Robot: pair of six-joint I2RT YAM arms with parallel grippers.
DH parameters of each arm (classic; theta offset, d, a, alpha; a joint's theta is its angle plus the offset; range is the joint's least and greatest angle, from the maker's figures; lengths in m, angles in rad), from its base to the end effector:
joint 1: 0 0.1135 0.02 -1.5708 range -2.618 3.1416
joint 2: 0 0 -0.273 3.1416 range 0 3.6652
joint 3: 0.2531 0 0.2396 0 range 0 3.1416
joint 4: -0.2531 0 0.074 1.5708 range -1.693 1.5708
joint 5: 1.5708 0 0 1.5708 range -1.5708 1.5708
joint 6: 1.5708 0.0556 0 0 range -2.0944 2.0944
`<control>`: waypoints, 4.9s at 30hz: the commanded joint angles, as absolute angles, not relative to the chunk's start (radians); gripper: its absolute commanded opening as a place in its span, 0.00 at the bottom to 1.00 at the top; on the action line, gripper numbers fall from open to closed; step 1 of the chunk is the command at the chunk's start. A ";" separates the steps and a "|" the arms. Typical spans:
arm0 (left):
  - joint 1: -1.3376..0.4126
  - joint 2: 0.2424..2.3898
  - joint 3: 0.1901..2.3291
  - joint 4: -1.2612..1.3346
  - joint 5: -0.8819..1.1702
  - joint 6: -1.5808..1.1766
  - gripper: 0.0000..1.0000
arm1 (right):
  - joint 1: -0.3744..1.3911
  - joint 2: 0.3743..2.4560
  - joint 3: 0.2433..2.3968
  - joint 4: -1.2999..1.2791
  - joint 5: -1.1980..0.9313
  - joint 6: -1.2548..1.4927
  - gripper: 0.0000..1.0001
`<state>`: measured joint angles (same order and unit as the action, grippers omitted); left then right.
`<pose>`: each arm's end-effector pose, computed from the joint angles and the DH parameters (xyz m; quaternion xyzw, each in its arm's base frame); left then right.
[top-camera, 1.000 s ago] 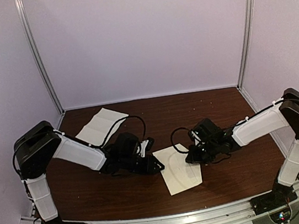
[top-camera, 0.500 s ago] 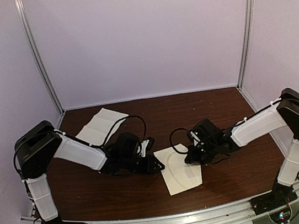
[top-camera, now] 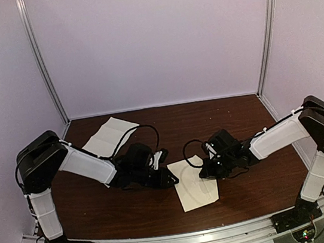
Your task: Place the letter into the envelope and seal it
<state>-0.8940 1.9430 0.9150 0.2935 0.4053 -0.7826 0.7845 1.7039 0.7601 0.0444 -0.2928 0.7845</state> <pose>0.2230 -0.3126 0.1163 0.1314 0.8892 -0.4187 0.1292 0.2152 0.2375 0.1318 -0.0480 0.9341 0.3277 0.1334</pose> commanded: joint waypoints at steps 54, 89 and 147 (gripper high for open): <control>-0.877 1.719 0.959 0.136 0.128 -0.656 0.59 | 0.828 1.490 0.837 -0.093 -0.157 0.734 0.45; -0.170 1.934 1.365 -0.276 0.201 -0.296 0.86 | 0.779 1.171 0.721 -0.055 0.083 0.666 0.98; -0.751 1.660 1.058 -0.040 0.288 -0.645 0.87 | 0.766 1.281 0.817 -0.039 -0.018 0.643 0.96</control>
<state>-0.7662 1.8118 0.9718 0.0360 0.3698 -0.6857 0.7734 1.2400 0.7376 -0.0406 0.0063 0.6563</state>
